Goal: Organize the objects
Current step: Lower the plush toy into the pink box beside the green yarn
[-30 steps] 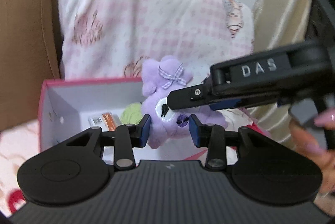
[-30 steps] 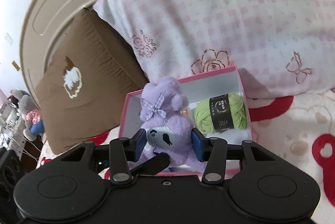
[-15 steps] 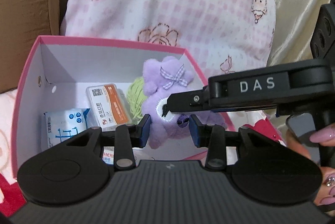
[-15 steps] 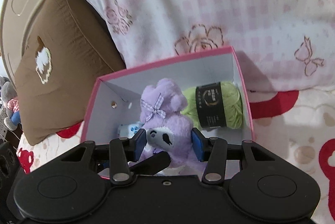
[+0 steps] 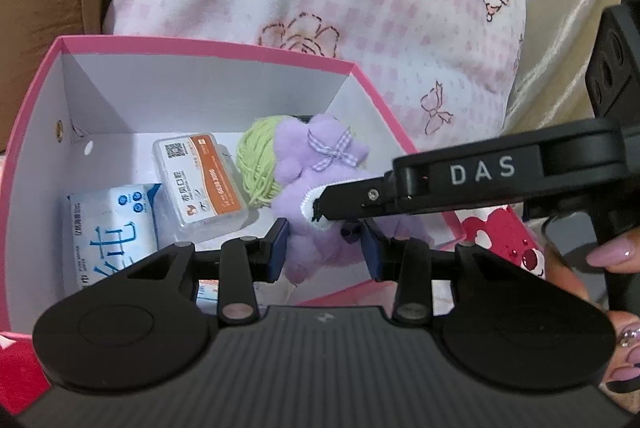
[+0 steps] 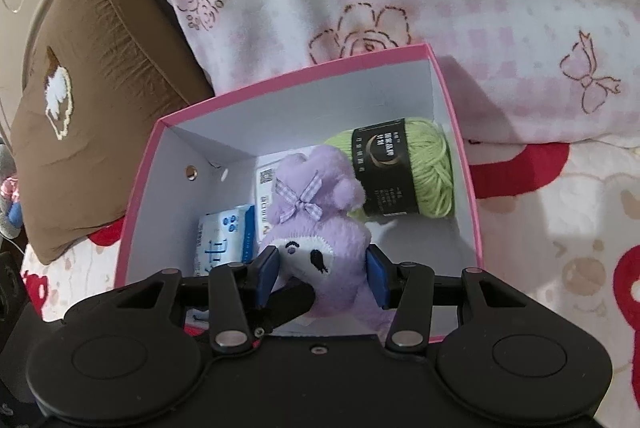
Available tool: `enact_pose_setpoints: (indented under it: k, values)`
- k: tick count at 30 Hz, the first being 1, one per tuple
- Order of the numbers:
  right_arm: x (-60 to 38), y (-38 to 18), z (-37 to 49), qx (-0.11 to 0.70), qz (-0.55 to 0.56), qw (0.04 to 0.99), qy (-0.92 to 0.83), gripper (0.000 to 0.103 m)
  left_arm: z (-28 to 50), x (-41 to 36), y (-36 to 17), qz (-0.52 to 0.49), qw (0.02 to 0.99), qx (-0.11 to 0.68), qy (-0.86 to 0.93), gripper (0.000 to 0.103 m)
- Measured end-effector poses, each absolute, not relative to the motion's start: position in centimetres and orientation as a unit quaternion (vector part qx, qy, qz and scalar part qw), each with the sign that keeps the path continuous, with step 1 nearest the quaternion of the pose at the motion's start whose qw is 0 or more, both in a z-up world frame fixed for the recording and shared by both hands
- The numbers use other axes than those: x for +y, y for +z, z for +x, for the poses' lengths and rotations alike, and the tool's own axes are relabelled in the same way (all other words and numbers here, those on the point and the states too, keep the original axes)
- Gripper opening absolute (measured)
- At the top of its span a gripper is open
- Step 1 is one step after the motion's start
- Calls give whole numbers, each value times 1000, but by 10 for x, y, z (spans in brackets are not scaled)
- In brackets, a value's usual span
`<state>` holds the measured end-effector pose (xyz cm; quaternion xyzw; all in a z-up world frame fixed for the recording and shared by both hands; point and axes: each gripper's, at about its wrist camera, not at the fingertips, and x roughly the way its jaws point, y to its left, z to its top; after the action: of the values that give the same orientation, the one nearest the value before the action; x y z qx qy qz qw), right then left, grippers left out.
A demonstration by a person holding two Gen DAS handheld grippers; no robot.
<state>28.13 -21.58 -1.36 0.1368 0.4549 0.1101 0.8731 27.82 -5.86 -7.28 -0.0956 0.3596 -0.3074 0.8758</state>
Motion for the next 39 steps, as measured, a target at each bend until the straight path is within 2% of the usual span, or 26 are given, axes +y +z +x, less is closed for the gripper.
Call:
enact_pose_setpoints:
  k: [19, 34, 39]
  values:
    - [-214, -29, 295, 475, 97, 872, 63, 53, 295, -72, -99, -120, 867, 374, -308, 38]
    - [-207, -33, 301, 479, 69, 874, 44, 50, 291, -64, -93, -115, 872, 375, -292, 54]
    - [-211, -28, 295, 479, 73, 872, 64, 51, 286, -59, -83, -119, 877, 368, -287, 56]
